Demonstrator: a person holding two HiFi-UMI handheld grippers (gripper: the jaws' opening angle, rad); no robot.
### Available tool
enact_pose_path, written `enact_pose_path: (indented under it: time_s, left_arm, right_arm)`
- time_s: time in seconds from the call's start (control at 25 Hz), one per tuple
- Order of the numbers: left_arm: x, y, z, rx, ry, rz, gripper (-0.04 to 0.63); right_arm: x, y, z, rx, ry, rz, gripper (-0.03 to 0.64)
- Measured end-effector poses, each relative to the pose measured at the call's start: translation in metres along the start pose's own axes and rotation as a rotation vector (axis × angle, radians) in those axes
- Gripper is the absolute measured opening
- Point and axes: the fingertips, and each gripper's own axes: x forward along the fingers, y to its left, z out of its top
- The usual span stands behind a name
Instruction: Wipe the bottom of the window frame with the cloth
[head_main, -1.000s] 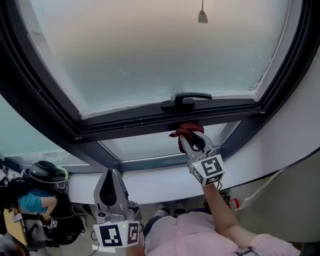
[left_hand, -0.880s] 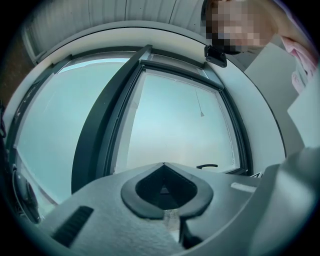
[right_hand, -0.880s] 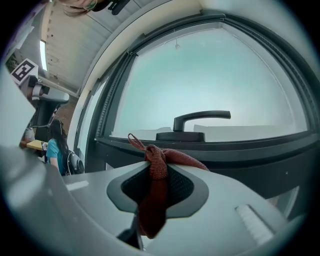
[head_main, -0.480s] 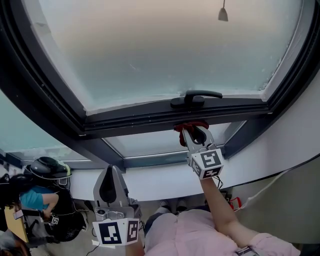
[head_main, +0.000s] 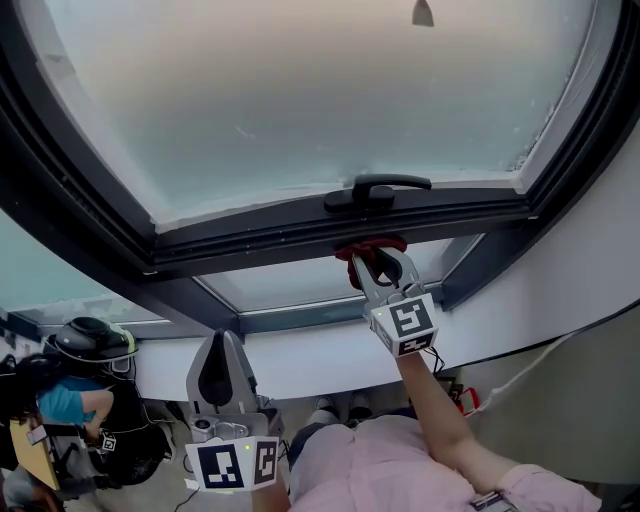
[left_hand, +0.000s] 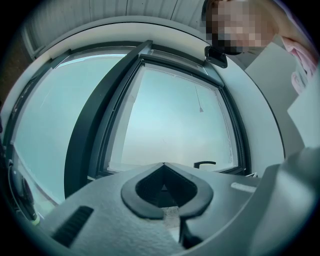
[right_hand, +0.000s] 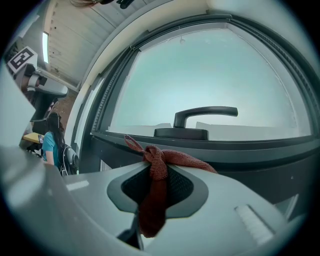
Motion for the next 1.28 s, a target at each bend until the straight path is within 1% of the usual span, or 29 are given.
enact_pose_path:
  time_s: [0.12,0.28,0.6,1.28]
  left_arm:
    - [0.001,-0.002,-0.002,-0.001,0.002,0.006,-0.006]
    - [0.003,-0.005,-0.004,-0.004,0.006,0.013,-0.006]
    - [0.011,-0.024,-0.008,-0.006,0.008,-0.013,-0.006]
    - [0.019,-0.05,-0.011,0.003,0.007,-0.013,-0.006]
  right_arm:
    - [-0.001,-0.001,-0.002,-0.024,0.002,0.008,0.077]
    - [-0.008,-0.016,-0.004,-0.025,-0.001,-0.013,0.077]
    - [-0.016,-0.032,-0.005,-0.042,0.002,-0.011,0.075]
    - [-0.035,-0.07,-0.009,-0.05,0.017,-0.038,0.075]
